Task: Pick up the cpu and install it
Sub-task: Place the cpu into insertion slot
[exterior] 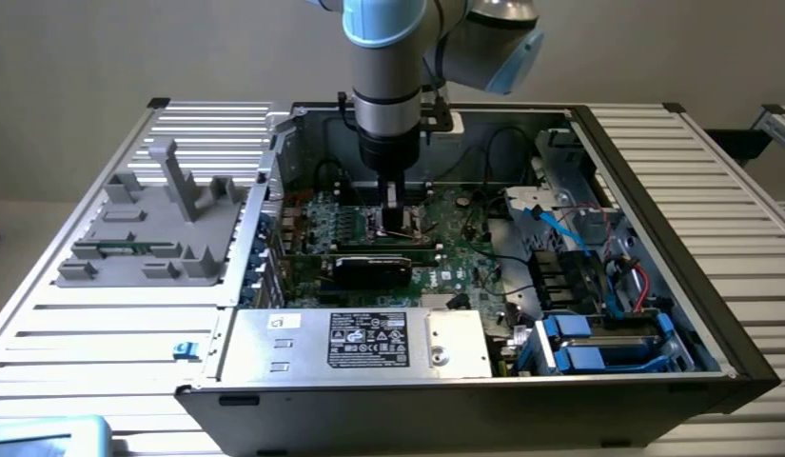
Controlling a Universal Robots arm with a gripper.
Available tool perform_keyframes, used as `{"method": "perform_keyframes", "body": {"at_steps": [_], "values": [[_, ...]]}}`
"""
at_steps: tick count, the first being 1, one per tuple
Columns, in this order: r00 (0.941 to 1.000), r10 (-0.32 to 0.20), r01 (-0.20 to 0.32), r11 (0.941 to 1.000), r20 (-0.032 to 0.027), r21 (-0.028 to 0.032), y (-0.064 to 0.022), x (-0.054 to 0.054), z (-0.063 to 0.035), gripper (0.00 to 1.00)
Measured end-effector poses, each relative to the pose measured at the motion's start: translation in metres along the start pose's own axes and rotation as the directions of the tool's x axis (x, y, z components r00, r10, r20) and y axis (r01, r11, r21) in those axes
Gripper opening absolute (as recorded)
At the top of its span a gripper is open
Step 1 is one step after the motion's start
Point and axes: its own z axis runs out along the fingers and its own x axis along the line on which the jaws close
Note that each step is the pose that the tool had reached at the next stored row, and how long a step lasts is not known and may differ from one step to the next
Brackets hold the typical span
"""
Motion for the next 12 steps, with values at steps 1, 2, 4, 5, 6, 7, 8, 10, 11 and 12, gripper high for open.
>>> {"method": "perform_keyframes", "body": {"at_steps": [1, 2, 4, 5, 6, 7, 8, 10, 11, 12], "values": [[1.0, 0.0, 0.0, 1.0, 0.0, 0.0, -0.0001, 0.0, 0.0004, 0.54], [1.0, 0.0, 0.0, 1.0, 0.0001, 0.0, -0.0001, -0.0001, 0.0008, 0.54], [1.0, 0.0, 0.0, 1.0, 0.0003, 0.0002, -0.0002, -0.0002, 0.0014, 0.54], [1.0, 0.0, 0.0, 1.0, 0.0003, 0.0001, -0.0002, -0.0002, 0.0017, 0.54], [1.0, 0.0, 0.0, 1.0, 0.0003, 0.0001, -0.0002, -0.0002, 0.002, 0.54], [1.0, 0.0, 0.0, 1.0, 0.0002, 0.0001, -0.0002, -0.0002, 0.0022, 0.54], [1.0, 0.0, 0.0, 1.0, 0.0004, 0.0002, -0.0002, -0.0002, 0.0022, 0.54], [1.0, 0.001, -0.001, 1.0, 0.0003, 0.0002, -0.0002, -0.0002, 0.0024, 0.54], [1.0, 0.001, -0.001, 1.0, 0.0002, 0.0, -0.0001, -0.0002, 0.0025, 0.54], [1.0, 0.001, -0.001, 1.0, 0.0002, 0.0001, -0.0001, -0.0002, 0.0025, 0.54]]}}
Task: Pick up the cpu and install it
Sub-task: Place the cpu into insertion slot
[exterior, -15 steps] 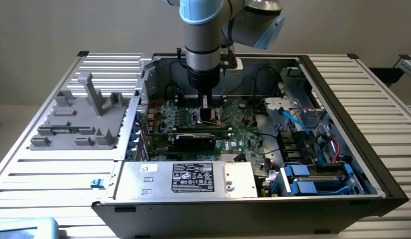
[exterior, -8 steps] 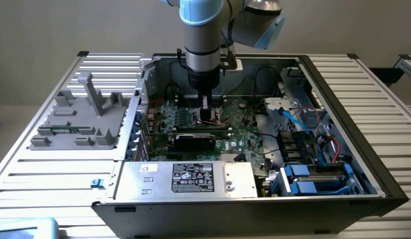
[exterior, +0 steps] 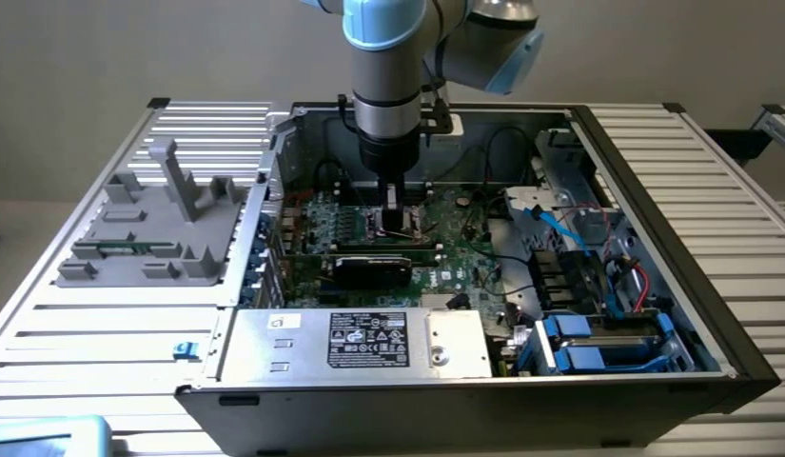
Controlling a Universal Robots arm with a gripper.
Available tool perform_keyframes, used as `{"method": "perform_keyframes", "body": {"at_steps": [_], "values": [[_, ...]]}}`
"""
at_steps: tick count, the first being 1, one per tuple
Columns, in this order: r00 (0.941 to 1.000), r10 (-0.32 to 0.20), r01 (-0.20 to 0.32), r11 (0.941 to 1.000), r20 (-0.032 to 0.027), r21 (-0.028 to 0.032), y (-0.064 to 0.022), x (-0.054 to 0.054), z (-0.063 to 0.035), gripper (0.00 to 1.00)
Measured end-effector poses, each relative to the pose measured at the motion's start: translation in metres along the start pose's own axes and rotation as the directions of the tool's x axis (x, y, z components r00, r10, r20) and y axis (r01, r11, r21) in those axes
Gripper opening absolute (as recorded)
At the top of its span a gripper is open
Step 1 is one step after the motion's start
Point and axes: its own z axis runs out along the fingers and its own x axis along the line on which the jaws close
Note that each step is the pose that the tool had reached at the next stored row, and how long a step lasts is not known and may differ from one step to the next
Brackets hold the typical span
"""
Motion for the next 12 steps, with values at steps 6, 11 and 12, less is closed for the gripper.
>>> {"method": "perform_keyframes", "body": {"at_steps": [6, 11, 12], "values": [[1.0, 0.002, -0.002, 1.0, 0.0, -0.0001, 0.001, 0.0, 0.0002, 0.54], [1.0, 0.006, -0.006, 1.0, 0.0004, -0.0039, 0.0008, 0.0, 0.0007, 0.54], [1.0, 0.008, -0.008, 1.0, 0.0003, -0.006, 0.0006, 0.0, 0.0009, 0.54]]}}
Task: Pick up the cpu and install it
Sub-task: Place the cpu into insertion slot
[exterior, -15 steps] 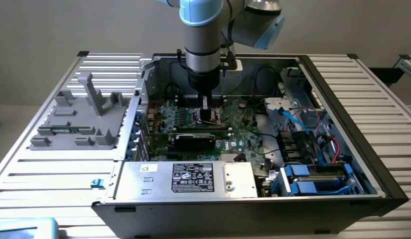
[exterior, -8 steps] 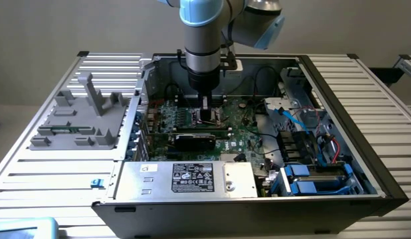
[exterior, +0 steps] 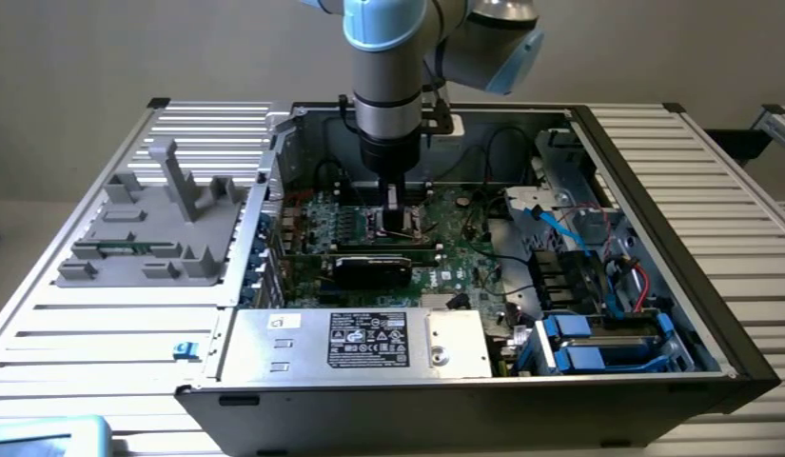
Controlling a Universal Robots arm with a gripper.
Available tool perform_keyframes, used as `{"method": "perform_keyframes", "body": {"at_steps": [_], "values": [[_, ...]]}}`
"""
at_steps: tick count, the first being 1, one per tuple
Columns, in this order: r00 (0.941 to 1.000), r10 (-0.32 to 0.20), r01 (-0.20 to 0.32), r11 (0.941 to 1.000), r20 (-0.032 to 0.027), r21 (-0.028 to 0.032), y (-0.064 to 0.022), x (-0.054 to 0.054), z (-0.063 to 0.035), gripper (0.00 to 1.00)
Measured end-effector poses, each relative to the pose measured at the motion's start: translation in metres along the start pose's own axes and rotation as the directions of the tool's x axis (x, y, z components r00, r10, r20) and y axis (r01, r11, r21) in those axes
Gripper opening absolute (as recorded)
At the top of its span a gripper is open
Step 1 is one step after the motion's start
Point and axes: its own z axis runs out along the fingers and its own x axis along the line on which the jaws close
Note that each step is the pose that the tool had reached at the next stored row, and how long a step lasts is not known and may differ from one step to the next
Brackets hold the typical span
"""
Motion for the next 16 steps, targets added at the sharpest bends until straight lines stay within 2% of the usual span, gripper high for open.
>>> {"method": "perform_keyframes", "body": {"at_steps": [3, 4, 16], "values": [[1.0, 0.006, -0.006, 1.0, 0.0002, -0.0079, -0.0014, -0.0001, 0.0005, 0.54], [1.0, 0.008, -0.008, 0.9999, 0.0004, -0.0088, -0.0017, -0.0001, 0.0006, 0.54], [0.9999, 0.015, -0.015, 0.9998, 0.001, -0.0092, -0.0018, -0.0002, 0.0019, 0.54]]}}
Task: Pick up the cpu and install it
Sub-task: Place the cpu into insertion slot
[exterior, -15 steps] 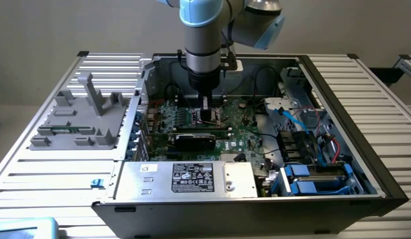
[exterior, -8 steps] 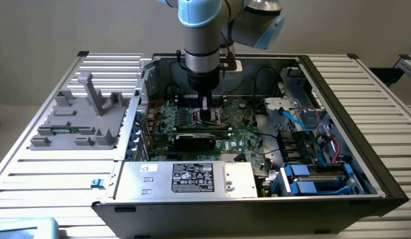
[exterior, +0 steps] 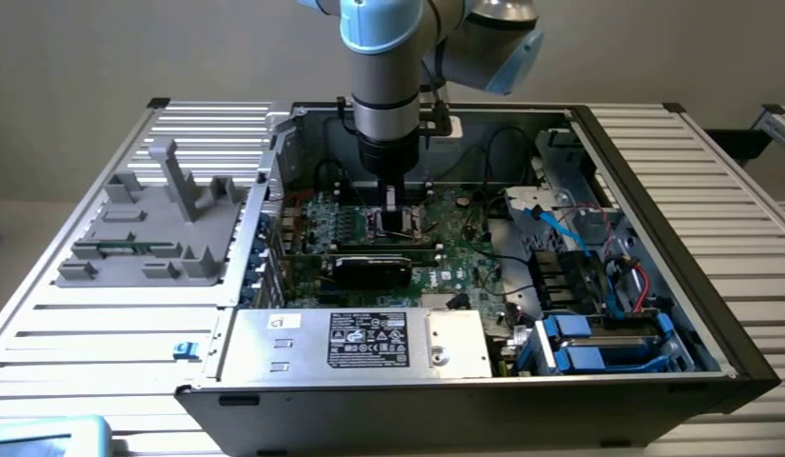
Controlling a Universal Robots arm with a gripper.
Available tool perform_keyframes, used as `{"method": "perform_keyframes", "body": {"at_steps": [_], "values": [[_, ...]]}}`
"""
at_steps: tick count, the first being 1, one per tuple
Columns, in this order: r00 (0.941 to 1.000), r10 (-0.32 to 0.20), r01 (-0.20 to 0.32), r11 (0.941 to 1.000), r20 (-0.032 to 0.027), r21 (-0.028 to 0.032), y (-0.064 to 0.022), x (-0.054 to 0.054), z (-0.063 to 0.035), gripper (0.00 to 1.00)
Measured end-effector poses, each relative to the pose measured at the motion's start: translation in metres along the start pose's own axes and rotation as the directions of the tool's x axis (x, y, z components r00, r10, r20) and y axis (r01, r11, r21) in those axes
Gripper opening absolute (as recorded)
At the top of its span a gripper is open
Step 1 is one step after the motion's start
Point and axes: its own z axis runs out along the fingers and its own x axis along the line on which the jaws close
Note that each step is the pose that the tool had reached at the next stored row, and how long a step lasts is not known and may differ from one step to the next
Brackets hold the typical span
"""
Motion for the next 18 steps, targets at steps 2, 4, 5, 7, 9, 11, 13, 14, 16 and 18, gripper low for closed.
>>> {"method": "perform_keyframes", "body": {"at_steps": [2, 4, 5, 7, 9, 11, 13, 14, 16, 18], "values": [[1.0, 0.0, 0.0, 1.0, -0.0002, -0.0001, 0.0, 0.0, 0.0001, 0.54], [1.0, 0.0, 0.0, 1.0, -0.0001, -0.0001, 0.0, 0.0, 0.0001, 0.54], [1.0, 0.0, 0.0, 1.0, -0.0001, -0.0001, 0.0, 0.0001, 0.0001, 0.54], [1.0, 0.0, 0.0, 1.0, -0.0003, -0.0003, 0.0, 0.0001, 0.0001, 0.54], [1.0, 0.0, 0.0, 1.0, -0.0001, -0.0013, -0.0001, 0.0003, 0.0001, 0.54], [1.0, -0.001, 0.001, 1.0, -0.0003, -0.0028, -0.0001, 0.0004, 0.0001, 0.54], [1.0, -0.003, 0.003, 1.0, -0.0005, -0.0035, -0.0001, 0.0005, 0.0001, 0.54], [1.0, -0.005, 0.005, 1.0, -0.0006, -0.0036, -0.0001, 0.0005, 0.0001, 0.54], [1.0, -0.007, 0.007, 1.0, -0.0008, -0.0034, -0.0001, 0.0006, 0.0001, 0.54], [1.0, -0.009, 0.009, 1.0, -0.001, -0.0033, -0.0001, 0.0006, 0.0001, 0.54]]}}
